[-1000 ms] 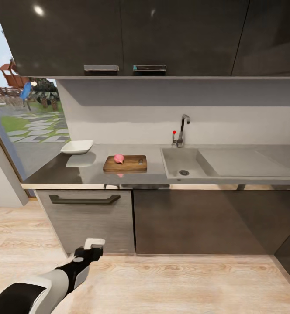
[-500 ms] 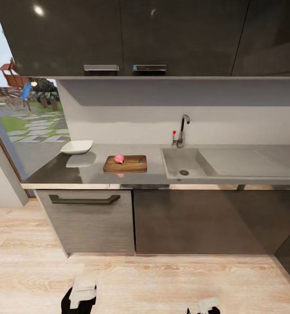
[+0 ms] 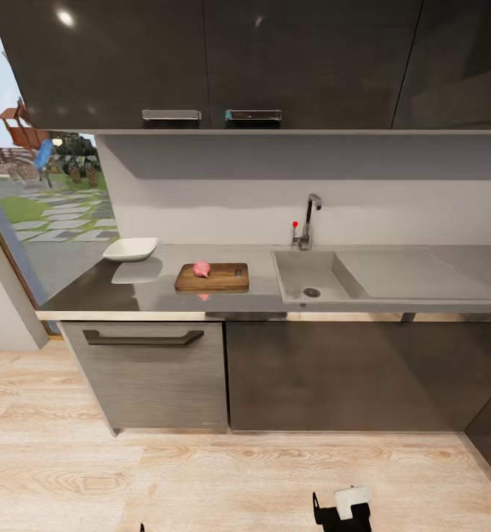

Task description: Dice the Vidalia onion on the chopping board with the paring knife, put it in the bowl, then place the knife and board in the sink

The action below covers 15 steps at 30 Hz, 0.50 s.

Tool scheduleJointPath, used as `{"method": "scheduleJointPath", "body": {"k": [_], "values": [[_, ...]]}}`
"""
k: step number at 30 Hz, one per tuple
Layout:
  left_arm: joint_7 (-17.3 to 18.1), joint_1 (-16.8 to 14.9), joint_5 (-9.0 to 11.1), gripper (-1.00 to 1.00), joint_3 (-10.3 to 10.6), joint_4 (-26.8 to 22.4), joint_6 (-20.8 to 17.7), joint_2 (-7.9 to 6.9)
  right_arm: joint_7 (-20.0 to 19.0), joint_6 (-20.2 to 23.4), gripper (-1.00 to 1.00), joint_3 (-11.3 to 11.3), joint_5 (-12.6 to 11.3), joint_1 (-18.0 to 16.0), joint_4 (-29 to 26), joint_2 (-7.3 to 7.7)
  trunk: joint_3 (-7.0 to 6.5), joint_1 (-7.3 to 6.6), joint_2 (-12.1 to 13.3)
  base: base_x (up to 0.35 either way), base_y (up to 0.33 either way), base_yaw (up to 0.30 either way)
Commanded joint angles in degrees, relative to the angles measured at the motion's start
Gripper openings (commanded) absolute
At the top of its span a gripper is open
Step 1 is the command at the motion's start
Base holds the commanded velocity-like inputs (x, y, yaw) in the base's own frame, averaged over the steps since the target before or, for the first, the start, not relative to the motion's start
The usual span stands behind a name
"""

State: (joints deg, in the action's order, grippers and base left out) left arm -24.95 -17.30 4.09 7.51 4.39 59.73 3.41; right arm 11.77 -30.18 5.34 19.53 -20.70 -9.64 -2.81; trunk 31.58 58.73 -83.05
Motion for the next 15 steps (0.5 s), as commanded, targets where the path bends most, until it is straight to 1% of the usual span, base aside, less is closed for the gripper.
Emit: {"method": "scheduleJointPath", "body": {"k": [1, 8, 10, 15], "values": [[-0.2, -0.1, 0.4, 1.0, 0.5, 0.2, 0.3, 0.03, 0.2, -0.3, 1.0, 0.4, 0.6, 0.0, 0.1, -0.02, 0.05, 0.0, 0.0, 0.0, 0.0, 0.0], [-0.4, 0.0, 0.5, 1.0, 0.5, 0.2, 0.3, 0.02, 0.3, -0.6, 1.0, 0.4, 0.6, 0.0, 0.4, 0.09, 0.05, 0.0, 0.0, 0.0, 0.0, -0.006], [-0.4, 0.0, 0.4, 1.0, 0.5, 0.2, 0.3, 0.02, 0.4, -0.6, 1.0, 0.4, 0.6, 0.0, 0.5, 0.09, 0.03, 0.0, 0.0, 0.0, 0.0, -0.154], [-0.4, 0.0, 0.5, 1.0, 0.5, 0.2, 0.3, 0.02, 0.4, -0.6, 1.0, 0.4, 0.6, 0.0, 0.6, 0.16, -0.09, 0.0, 0.0, 0.0, -0.001, -0.235]]}}
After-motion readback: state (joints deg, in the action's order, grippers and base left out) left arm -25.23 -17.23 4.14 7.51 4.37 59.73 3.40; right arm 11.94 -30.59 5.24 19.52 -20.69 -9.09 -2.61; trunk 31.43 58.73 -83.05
